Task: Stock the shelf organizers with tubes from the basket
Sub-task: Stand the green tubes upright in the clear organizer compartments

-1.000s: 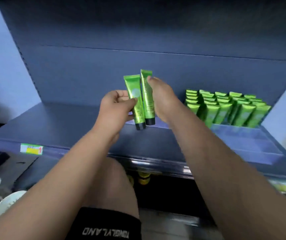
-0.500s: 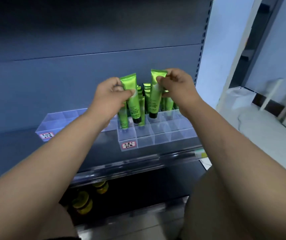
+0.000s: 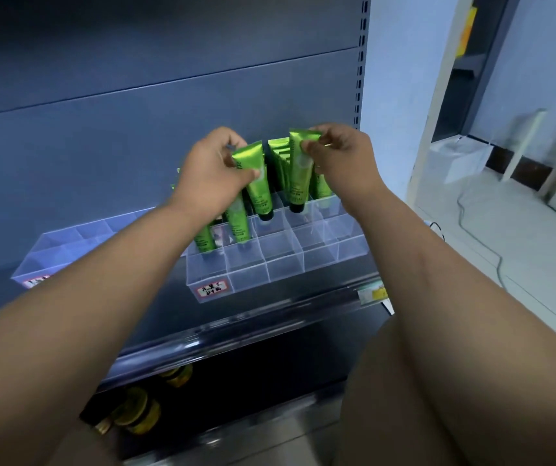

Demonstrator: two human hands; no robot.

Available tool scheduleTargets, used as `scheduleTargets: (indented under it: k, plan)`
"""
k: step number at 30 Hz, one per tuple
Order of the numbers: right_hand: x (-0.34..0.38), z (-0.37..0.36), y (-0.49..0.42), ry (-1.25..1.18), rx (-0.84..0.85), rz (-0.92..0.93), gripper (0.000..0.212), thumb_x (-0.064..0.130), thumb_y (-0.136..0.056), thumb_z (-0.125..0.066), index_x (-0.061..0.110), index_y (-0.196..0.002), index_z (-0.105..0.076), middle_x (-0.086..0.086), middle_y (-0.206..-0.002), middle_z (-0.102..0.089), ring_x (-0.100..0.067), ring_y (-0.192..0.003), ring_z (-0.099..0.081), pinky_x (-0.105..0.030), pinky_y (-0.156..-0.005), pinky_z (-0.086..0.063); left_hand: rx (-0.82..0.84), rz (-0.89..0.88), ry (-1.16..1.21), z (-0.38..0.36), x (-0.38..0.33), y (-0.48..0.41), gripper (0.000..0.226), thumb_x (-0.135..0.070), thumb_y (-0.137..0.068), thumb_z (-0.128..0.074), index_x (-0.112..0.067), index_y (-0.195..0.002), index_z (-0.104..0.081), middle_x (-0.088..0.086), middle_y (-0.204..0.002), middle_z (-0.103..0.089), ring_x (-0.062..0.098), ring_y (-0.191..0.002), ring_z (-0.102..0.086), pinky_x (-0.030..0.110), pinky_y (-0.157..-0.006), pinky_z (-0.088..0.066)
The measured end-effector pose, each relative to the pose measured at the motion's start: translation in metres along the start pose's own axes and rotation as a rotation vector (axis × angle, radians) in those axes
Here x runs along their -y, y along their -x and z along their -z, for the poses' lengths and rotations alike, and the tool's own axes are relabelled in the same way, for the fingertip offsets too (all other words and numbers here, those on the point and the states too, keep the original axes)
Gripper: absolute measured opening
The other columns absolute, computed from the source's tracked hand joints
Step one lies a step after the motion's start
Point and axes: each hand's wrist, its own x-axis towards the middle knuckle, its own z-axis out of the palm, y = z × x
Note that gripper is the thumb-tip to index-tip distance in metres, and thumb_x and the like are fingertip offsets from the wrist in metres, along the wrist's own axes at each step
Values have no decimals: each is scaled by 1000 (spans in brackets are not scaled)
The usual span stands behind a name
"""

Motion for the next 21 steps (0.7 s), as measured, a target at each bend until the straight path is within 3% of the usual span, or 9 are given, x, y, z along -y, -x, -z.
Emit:
scheduleTargets:
  k: [3, 6, 9, 13, 17, 21]
  plan:
    - [-13, 1, -11, 52, 15, -2, 13, 17, -88, -75, 24, -99, -73, 1, -86, -64, -11, -70, -60, -30, -69, -50, 22, 14, -119, -11, 12, -6, 36, -24, -74, -87, -30, -89, -55, 12, -91, -70, 24, -73, -62, 46, -72, -56]
    - [-24, -1, -17, 114, 52, 4, 17, 17, -86, -77, 15, -103, -76, 7, -79, -60, -7, -65, -56, -24, -68, -43, 55, -38, -272, -18, 18, -6, 38, -35, -75, -87, -33, -96, -55, -1, -99, -70, 27, -95, -65, 46, -86, -54]
    - [-30, -2, -18, 177, 87, 18, 19, 15, -84, -78, 13, -103, -78, 8, -74, -61, -2, -59, -53, -20, -63, -41, 63, -126, -398, -22, 18, -5, 38, -38, -77, -86, -29, -103, -59, -10, -97, -64, 26, -101, -62, 46, -93, -49]
    - [-36, -2, -20, 237, 124, 41, 17, 14, -83, -80, 15, -100, -78, 0, -71, -66, -9, -59, -55, -22, -63, -44, 56, -166, -477, -25, 21, -7, 41, -39, -76, -86, -24, -107, -63, -10, -94, -59, 27, -103, -57, 45, -93, -47]
    - [-42, 1, -19, 298, 146, 45, 17, 14, -85, -79, 13, -102, -78, 4, -67, -63, 3, -52, -51, -15, -58, -41, 32, -172, -518, -27, 29, -9, 42, -41, -76, -85, -24, -107, -62, -8, -97, -62, 27, -108, -54, 42, -94, -40]
    - [-46, 3, -20, 349, 153, 52, 18, 15, -85, -79, 14, -103, -78, 5, -66, -61, 5, -48, -48, -13, -56, -39, 24, -209, -614, -28, 35, -7, 40, -45, -75, -85, -27, -103, -63, -10, -100, -66, 25, -111, -50, 38, -85, -27]
